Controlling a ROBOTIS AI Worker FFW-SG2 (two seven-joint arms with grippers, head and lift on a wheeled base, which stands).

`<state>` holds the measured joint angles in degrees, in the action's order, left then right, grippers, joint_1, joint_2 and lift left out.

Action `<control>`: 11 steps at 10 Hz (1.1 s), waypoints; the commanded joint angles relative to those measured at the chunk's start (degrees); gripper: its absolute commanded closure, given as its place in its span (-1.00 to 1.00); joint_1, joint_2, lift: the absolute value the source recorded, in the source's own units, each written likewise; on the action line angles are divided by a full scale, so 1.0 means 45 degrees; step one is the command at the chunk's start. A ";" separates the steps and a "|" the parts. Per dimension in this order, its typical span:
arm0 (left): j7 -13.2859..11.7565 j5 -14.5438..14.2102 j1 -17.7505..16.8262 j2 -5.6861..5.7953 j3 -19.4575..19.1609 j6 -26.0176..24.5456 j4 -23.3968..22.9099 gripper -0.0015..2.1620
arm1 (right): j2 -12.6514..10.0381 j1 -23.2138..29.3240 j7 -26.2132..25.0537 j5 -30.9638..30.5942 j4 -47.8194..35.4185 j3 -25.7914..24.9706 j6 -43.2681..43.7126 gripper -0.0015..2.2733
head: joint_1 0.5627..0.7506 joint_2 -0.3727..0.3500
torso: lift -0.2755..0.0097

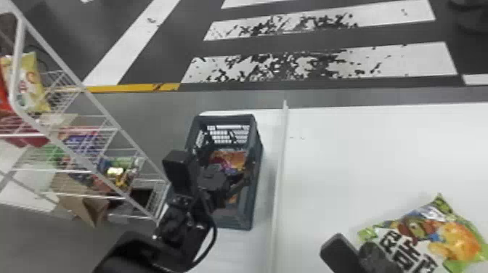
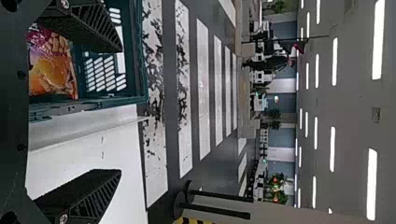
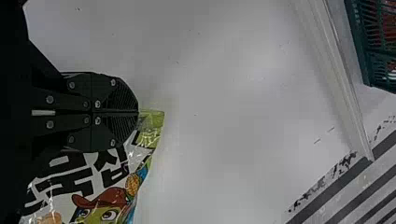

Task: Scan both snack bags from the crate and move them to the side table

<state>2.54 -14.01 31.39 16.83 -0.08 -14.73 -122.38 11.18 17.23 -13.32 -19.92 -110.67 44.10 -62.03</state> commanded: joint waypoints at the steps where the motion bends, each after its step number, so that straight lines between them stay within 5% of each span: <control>1: 0.0002 0.0028 0.0017 -0.0009 0.0018 0.0000 -0.0011 -0.93 | 0.0093 0.0253 -0.0127 -0.0240 -0.0699 -0.0170 0.0042 0.98 | 0.41 0.85 | 0.73; 6: 0.0021 0.0086 0.0056 -0.0048 0.0077 0.0000 -0.0031 -0.93 | 0.0171 0.1132 -0.0420 0.0580 -0.3844 -0.1264 0.1917 0.98 | 0.41 0.81 | 0.73; 11: 0.0041 0.0047 0.0076 0.0069 0.0038 0.0039 -0.0031 -0.93 | -0.0181 0.1581 0.0030 0.7455 -0.5641 -0.6400 0.3597 0.98 | 0.41 0.67 | 0.73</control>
<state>2.72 -13.79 31.77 17.06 0.08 -14.55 -122.52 10.78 24.08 -13.08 9.81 -135.82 18.14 -47.02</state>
